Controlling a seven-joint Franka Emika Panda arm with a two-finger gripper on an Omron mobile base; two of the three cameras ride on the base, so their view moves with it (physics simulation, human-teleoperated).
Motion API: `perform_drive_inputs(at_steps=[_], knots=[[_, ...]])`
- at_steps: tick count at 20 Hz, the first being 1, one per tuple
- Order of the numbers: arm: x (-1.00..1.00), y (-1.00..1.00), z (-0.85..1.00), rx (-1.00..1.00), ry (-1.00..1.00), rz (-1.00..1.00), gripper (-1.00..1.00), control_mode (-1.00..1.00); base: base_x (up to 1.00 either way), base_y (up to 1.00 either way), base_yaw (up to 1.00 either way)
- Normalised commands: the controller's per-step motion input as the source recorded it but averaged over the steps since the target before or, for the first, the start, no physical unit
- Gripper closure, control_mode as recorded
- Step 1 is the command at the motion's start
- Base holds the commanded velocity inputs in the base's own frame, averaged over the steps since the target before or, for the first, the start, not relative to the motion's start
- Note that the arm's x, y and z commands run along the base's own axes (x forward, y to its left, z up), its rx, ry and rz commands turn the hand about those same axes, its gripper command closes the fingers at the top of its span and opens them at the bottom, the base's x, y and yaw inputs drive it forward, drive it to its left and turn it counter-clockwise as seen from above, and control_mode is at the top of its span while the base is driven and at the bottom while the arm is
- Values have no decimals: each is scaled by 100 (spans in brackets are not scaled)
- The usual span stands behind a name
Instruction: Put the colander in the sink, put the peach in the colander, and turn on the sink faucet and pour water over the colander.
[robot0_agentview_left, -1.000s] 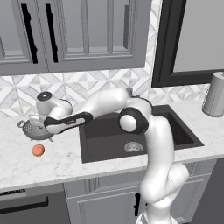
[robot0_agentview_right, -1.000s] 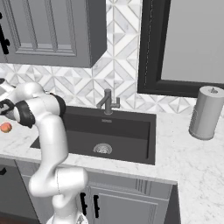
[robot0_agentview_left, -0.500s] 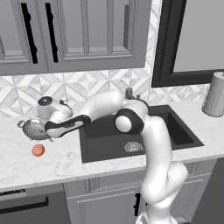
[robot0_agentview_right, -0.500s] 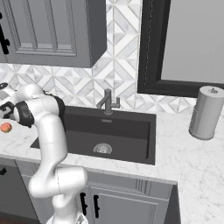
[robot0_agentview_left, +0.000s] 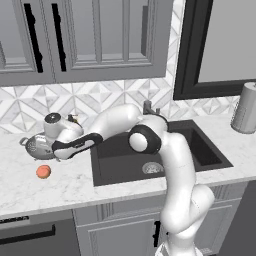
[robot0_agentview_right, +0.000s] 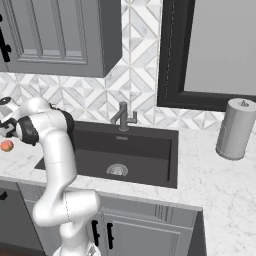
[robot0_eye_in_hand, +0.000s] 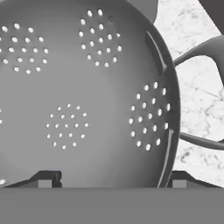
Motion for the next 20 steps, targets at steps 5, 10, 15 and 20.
perform_drive_inputs(at_steps=[5,10,15,20], knots=[[2,0,0,0,0,0,100,-100,0,0,0],[0,0,0,0,0,0,100,-100,0,0,0],[-21,-19,4,0,0,-5,100,-100,0,0,0],[-34,-65,21,4,0,-22,100,-100,0,0,0]])
